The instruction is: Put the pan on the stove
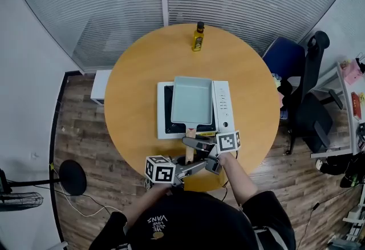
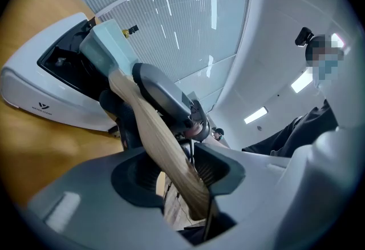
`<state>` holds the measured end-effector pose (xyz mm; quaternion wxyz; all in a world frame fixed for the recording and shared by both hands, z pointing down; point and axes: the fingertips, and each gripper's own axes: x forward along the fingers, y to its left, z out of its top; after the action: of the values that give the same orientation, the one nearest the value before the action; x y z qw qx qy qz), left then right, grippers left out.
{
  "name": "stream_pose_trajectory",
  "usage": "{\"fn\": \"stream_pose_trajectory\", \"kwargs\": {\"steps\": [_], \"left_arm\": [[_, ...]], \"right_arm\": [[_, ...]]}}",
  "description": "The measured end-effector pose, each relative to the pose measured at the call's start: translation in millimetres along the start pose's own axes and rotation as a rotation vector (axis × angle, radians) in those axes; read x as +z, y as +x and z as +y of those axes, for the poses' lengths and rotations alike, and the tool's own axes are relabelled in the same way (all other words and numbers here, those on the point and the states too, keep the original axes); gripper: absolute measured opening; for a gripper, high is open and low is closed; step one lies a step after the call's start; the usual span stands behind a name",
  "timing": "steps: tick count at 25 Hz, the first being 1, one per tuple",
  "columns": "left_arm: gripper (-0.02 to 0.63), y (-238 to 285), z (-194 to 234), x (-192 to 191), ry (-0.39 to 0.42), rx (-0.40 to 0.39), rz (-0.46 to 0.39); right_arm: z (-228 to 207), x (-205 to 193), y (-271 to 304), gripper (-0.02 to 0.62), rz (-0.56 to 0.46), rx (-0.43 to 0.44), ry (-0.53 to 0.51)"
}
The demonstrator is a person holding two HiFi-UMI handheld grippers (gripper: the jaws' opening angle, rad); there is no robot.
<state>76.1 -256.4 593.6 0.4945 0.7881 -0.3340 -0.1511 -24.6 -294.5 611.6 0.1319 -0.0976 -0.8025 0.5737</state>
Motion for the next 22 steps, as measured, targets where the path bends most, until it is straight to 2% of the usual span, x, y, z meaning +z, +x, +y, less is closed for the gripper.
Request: {"fn": "stream_pose_trajectory", "kwargs": {"steps": [7,12,15,17,22], "left_arm": [[0.167,10.7,-3.0,-3.4,0.000,-0.026,0.037],[0.194,17.6,-6.0,-5.4,0.026,-0.046,0.083],[0.235,21.2,-7.4,-8.2,0.034,-0.053,0.112],[0.289,23.0,-9.0,-10.9,0.037,-0.065,0.132],[0.324,14.1,-15.6,-9.5,0.043,-0.110,0.128]], "right_arm": [[-1.5,-1.5,-11.1,0.248,0.023,-0.052,-0.059],[-0.1,1.9,-23.0,0.258,-0.026,-0.066,-0.062],[2.4,1.5,-29.8,0.258,-0.066,-0.074,-0.059],[3.1,-0.1,-32.5,0.258,-0.092,-0.080,-0.057],[8.7,-4.0,-40.2,0.258,-0.165,-0.114,-0.067]]}}
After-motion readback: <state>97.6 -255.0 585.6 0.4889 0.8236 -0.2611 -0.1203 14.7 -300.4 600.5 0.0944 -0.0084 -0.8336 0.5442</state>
